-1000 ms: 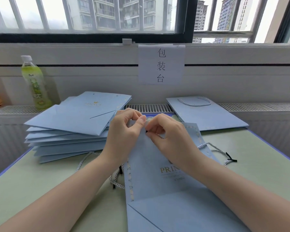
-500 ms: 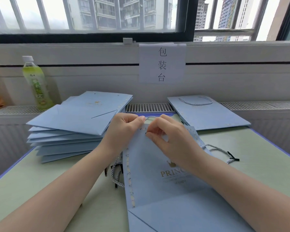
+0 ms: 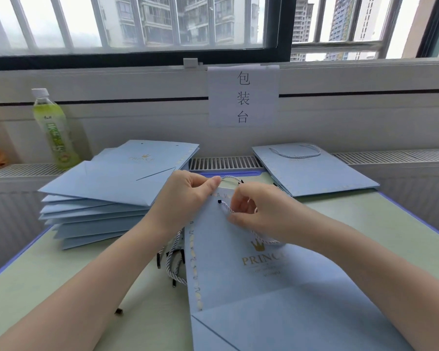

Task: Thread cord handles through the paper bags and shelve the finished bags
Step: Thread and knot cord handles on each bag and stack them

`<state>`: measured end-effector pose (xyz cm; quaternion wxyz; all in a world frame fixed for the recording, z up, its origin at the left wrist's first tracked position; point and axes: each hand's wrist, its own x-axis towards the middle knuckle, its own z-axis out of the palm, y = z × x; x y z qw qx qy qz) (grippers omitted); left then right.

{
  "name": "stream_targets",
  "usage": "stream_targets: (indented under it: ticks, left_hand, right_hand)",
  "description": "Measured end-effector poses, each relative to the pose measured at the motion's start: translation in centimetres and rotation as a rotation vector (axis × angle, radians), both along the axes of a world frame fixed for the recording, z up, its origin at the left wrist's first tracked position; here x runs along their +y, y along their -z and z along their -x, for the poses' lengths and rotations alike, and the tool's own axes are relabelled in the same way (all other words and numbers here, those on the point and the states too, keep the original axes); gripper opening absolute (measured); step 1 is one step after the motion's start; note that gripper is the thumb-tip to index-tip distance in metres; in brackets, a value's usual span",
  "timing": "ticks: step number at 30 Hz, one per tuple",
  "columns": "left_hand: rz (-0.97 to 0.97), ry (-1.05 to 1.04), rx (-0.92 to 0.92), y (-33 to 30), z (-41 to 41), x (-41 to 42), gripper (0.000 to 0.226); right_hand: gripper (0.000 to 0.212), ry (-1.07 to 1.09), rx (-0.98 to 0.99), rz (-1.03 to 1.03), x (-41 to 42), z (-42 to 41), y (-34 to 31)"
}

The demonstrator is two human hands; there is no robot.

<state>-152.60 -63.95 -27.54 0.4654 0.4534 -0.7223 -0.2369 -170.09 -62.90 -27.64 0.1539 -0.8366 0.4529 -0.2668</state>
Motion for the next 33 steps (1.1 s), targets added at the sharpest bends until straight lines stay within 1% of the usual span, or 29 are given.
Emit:
stream_targets:
  ticks: [4, 8, 10, 11, 14, 16, 17, 19, 20, 22, 25, 26, 27, 28, 30, 31, 33]
  left_hand:
    - [0.009, -0.036, -0.053, 0.0, 0.1, -0.1, 0.054]
    - [0.052, -0.134, -0.103, -0.3, 0.2, -0.3, 0.045]
    - [0.085, -0.211, -0.161, -0.3, 0.2, -0.3, 0.044]
    - [0.119, -0.257, -0.219, -0.2, 0.2, -0.3, 0.044]
    - [0.189, -0.337, -0.437, -0.3, 0.1, 0.3, 0.046]
    - [0.142, -0.369, -0.588, -0.4, 0.3, 0.7, 0.047]
    - [0.116, -0.395, -0.683, -0.5, 0.4, 0.8, 0.048]
    - [0.091, -0.453, -0.844, -0.7, 0.7, 1.1, 0.046]
    - [0.093, -0.479, -0.898, -0.9, 0.8, 1.3, 0.043]
    - [0.118, -0.526, -0.985, -1.0, 1.1, 1.8, 0.034]
    - [0.172, -0.586, -1.077, -1.0, 1.5, 2.5, 0.025]
    - [0.188, -0.594, -1.061, -1.1, 1.6, 2.7, 0.026]
    - [0.194, -0.577, -0.993, -1.2, 1.6, 2.7, 0.029]
    - [0.187, -0.513, -0.863, -1.2, 1.7, 2.5, 0.033]
    - [0.114, -0.244, -0.507, -1.2, 2.3, 2.8, 0.037]
    - [0.1, -0.112, -0.378, -1.1, 2.8, 2.9, 0.036]
    - [0.102, 0.013, -0.276, -0.6, 3.5, 2.9, 0.025]
  right_hand:
    - [0.015, 0.018, -0.002, -0.096, 0.2, 0.8, -0.8]
    - [0.015, 0.016, -0.086, -0.31, 0.6, 1.8, -2.0]
    - [0.014, 0.021, -0.161, -0.373, 0.8, 2.4, -2.6]
    - [0.013, 0.022, -0.262, -0.383, 0.7, 2.6, -2.8]
    - [0.012, 0.042, -0.696, -0.363, 0.1, 3.1, -3.4]
    - [0.016, 0.076, -0.92, -0.263, -0.4, 3.5, -3.6]
    - [0.017, 0.108, -0.982, -0.195, -0.6, 3.8, -3.7]
    - [0.02, 0.16, -1.044, -0.085, -0.7, 4.1, -3.9]
    - [0.022, 0.166, -1.062, -0.064, -0.7, 4.1, -3.9]
    - [0.024, 0.142, -1.08, -0.093, -0.7, 4.0, -3.6]
    - [0.025, 0.076, -1.024, -0.201, -0.7, 3.4, -3.0]
    - [0.026, 0.055, -0.985, -0.239, -0.6, 3.3, -2.8]
    - [0.026, 0.031, -0.934, -0.273, -0.5, 3.1, -2.7]
    - [0.027, 0.003, -0.878, -0.301, -0.3, 3.0, -2.7]
    - [0.026, -0.07, -0.777, -0.34, 0.0, 2.7, -2.5]
    - [0.026, -0.104, -0.734, -0.347, 0.2, 2.6, -2.4]
    - [0.024, -0.153, -0.665, -0.339, 0.5, 2.5, -2.5]
